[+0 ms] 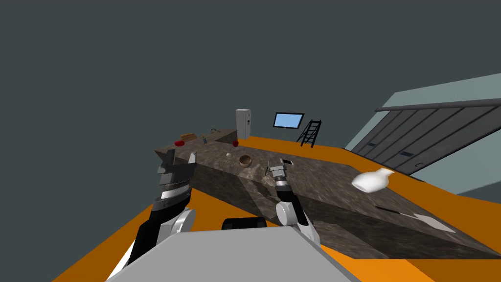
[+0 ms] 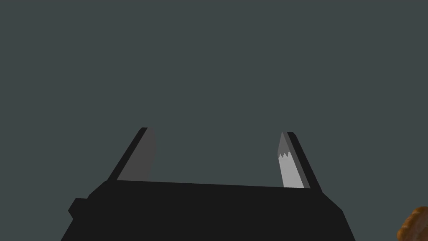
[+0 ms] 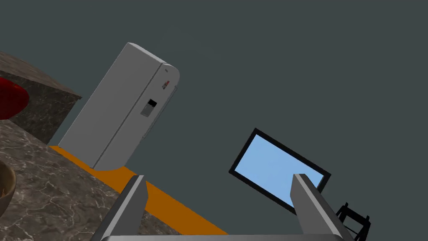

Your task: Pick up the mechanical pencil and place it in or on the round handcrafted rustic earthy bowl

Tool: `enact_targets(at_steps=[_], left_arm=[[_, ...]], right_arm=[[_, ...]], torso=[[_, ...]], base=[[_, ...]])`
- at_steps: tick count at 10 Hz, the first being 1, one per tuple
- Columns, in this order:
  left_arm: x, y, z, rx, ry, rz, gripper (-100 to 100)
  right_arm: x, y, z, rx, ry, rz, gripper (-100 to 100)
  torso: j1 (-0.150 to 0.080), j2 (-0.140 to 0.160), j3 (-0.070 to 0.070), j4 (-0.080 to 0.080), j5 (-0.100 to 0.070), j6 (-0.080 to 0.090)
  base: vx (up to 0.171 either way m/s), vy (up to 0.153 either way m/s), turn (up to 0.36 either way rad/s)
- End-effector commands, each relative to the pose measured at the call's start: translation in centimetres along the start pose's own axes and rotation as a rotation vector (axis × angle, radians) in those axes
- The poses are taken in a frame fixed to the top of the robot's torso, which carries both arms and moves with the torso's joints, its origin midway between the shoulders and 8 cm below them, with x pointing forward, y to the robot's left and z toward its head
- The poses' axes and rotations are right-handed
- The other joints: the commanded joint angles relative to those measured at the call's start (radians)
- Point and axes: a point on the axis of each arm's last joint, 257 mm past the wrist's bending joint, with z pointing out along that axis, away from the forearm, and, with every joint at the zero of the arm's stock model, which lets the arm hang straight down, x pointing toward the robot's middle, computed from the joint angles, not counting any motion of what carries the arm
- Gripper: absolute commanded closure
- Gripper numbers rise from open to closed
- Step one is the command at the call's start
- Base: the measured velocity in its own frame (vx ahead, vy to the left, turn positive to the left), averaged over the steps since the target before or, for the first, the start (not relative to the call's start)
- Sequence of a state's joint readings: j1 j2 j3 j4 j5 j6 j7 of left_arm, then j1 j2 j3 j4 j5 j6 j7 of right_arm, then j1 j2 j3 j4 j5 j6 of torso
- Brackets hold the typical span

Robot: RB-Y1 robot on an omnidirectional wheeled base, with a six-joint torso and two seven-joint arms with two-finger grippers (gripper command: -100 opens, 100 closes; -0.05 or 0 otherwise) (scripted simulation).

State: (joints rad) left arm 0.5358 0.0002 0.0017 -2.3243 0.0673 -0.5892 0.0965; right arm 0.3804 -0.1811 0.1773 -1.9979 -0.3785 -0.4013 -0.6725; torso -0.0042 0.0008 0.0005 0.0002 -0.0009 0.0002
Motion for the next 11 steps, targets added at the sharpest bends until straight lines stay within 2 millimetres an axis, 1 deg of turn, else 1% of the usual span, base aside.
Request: enact_targets(at_steps=[1, 3, 5, 6, 7, 8, 9, 11], left_arm=[[0.0, 0.0, 0.0, 0.000, 0.000, 0.000, 0], [0.0, 0.0, 0.0, 0.000, 0.000, 0.000, 0], [0.0, 0.0, 0.0, 0.000, 0.000, 0.000, 0], [0.0, 0.0, 0.0, 0.000, 0.000, 0.000, 0], [0.0, 0.0, 0.0, 0.000, 0.000, 0.000, 0], [0.0, 0.0, 0.0, 0.000, 0.000, 0.000, 0], [0.0, 0.0, 0.0, 0.000, 0.000, 0.000, 0], [0.0, 0.0, 0.0, 0.000, 0.000, 0.000, 0]], right_arm=[[-0.8, -1.0, 0.1, 0.011, -0.017, 0.041, -100], [-2.3, -3.4, 0.0, 0.037, -0.056, 0.153, -100], [-3.5, -6.0, -0.3, 0.064, -0.098, 0.255, -100], [-3.8, -7.2, -0.3, 0.076, -0.112, 0.304, -100], [-4.1, -7.3, -0.4, 0.079, -0.118, 0.302, -100], [-4.6, -8.7, -0.6, 0.094, -0.139, 0.346, -100], [-4.6, -8.7, -0.6, 0.094, -0.139, 0.346, -100], [-5.5, -11.4, -1.1, 0.124, -0.180, 0.423, -100]], torso=[[0.000, 0.000, 0.000, 0.000, 0.000, 0.000], [0.002, -0.001, -0.001, 0.000, 0.000, 0.000], [-0.001, 0.000, 0.000, 0.000, 0.000, 0.000], [-0.001, 0.000, 0.000, 0.000, 0.000, 0.000], [-0.002, 0.000, 0.000, 0.000, 0.000, 0.000], [0.000, 0.000, 0.000, 0.000, 0.000, 0.000], [0.000, 0.000, 0.000, 0.000, 0.000, 0.000], [0.001, -0.001, 0.000, 0.000, 0.000, 0.000]], base=[[-0.008, -0.041, 0.041], [-0.012, -0.043, 0.066], [-0.016, -0.081, 0.091], [-0.019, -0.087, 0.074], [-0.017, -0.063, 0.017], [-0.021, -0.056, 0.037], [-0.014, -0.039, 0.021], [-0.010, -0.059, 0.046]])
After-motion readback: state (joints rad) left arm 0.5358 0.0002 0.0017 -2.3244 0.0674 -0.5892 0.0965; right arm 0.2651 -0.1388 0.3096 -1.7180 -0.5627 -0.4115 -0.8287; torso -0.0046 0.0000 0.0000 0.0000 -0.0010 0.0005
